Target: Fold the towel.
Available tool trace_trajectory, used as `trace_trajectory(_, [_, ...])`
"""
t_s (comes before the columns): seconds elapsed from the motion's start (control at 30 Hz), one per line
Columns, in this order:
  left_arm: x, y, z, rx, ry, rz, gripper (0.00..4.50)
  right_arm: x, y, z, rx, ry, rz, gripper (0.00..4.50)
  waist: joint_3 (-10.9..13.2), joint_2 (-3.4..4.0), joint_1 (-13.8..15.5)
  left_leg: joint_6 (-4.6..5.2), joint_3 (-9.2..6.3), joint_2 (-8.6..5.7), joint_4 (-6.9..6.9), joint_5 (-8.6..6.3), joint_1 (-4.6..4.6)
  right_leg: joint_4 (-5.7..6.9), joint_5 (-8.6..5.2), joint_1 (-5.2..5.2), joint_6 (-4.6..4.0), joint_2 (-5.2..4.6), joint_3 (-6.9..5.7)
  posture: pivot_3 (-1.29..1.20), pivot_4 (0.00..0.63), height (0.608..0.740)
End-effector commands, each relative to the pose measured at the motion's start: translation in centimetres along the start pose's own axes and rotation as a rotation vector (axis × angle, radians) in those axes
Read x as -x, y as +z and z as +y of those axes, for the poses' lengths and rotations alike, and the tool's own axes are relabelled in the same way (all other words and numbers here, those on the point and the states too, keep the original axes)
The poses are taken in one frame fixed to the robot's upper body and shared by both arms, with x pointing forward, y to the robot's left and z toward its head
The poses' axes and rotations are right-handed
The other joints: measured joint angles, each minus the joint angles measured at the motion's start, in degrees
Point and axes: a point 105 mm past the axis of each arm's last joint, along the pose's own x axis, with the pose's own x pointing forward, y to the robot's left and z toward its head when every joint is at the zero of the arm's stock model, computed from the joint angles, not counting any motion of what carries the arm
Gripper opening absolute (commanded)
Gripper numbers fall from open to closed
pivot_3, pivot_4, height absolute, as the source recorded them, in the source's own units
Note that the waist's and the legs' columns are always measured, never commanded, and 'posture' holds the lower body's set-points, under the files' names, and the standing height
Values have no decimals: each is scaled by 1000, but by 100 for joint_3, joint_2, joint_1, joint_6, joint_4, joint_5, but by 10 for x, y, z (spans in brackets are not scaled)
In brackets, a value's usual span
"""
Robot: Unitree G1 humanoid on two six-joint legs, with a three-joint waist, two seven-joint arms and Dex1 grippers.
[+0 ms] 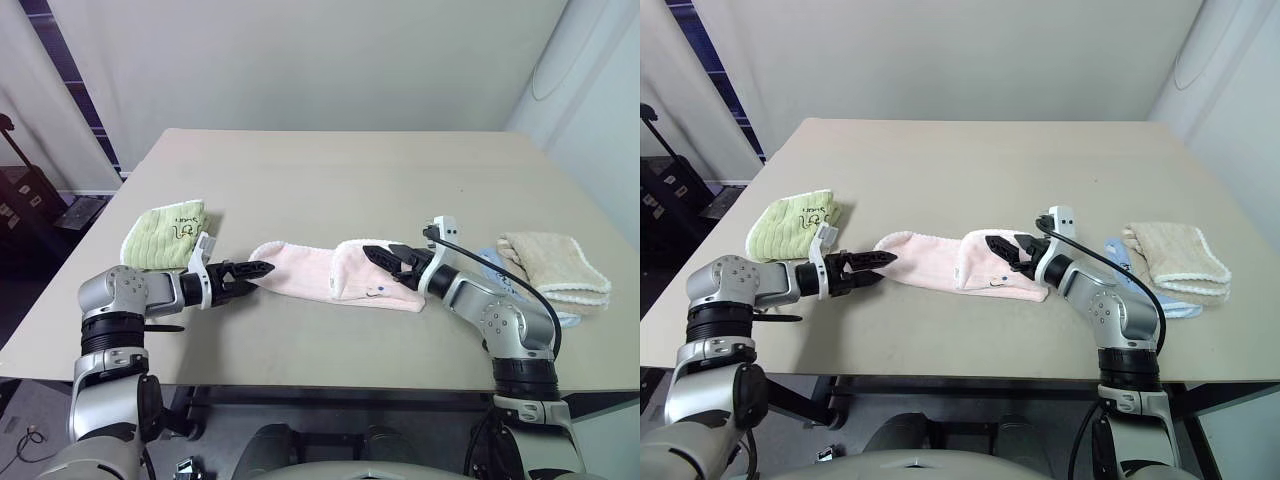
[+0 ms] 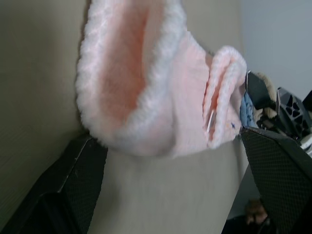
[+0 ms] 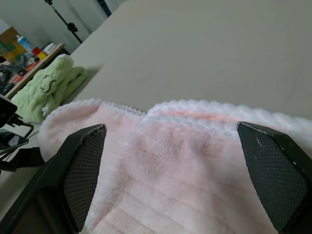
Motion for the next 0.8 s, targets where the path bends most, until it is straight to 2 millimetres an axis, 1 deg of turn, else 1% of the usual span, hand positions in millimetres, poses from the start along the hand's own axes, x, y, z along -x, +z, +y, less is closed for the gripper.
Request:
trace_trajectory(0.03, [-4, 8, -5, -2, -11, -35, 4500, 1, 12, 3, 11, 5, -45, 4470, 0, 0, -13, 0, 0, 0, 0, 0, 0, 0, 0, 0, 0, 0, 0, 0, 0, 740])
trace_trajectory(0.1, [-4, 10, -6, 0, -14, -46, 4500, 1, 12, 2, 14, 2, -44, 4470, 0, 0, -14, 0, 0, 0, -1, 0, 1, 1, 0, -1, 0, 0, 0, 0, 0, 740])
trace_trajectory(0.13, [-4, 10, -7, 4, -19, -50, 4108, 1, 12, 2, 17, 0, -44, 4500, 0, 0, -15, 0, 0, 0, -2, 0, 1, 2, 0, -1, 0, 0, 0, 0, 0, 740])
trace_trajectory(0.17, [-3, 11, -7, 0, -19, -57, 3919, 1, 12, 2, 19, -3, -44, 4500, 0, 0, -18, 0, 0, 0, -3, 0, 1, 2, 0, -1, 0, 0, 0, 0, 0, 740])
trace_trajectory(0.33, [-3, 18, -6, -4, -5, -105, 2092, 1, 13, 0, 28, -15, -53, 4500, 0, 0, -33, -1, 0, 0, -5, 1, -22, 2, 4, -9, 7, 0, 0, 0, 0, 740])
trace_trajectory(0.47, [-3, 23, -12, -6, -36, -123, 605, 2, 14, -2, 30, -22, -60, 4500, 0, -1, -31, -8, 0, 0, -15, 6, -47, 3, 10, -40, 18, 1, 0, 0, 0, 740])
trace_trajectory(0.5, [-3, 23, -14, -14, -43, -119, 177, 3, 14, -2, 34, -22, -62, 4500, 0, -1, -29, -9, 0, 0, -19, 7, -47, 3, 10, -41, 18, 1, 0, 0, 0, 740])
trace_trajectory(0.53, [-3, 23, -16, -25, -47, -115, 12, 4, 15, -1, 38, -19, -64, 4500, 0, -1, -30, -10, 1, 0, -23, 8, -47, 1, 10, -42, 18, 1, 0, 0, 0, 740])
trace_trajectory(0.63, [-4, 22, -26, -73, -83, -89, 12, 10, 16, 2, 60, -6, -76, 4500, -1, -1, -29, -11, 1, 0, -29, 8, -47, -1, 10, -44, 17, 1, 0, 0, 0, 740])
trace_trajectory(0.73, [-4, 25, -40, -125, -135, -78, 12, 22, 18, 11, 89, 35, -94, 4500, -1, -1, -29, -14, 2, 0, -38, 10, -50, -5, 9, -50, 16, 1, 0, 0, 0, 740])
trace_trajectory(0.8, [-6, 27, -53, -190, -176, -65, 12, 31, 22, 16, 99, 58, -118, 4500, 0, -1, -31, -14, 2, 0, -44, 10, -51, -8, 9, -51, 16, 1, 0, 0, 0, 740])
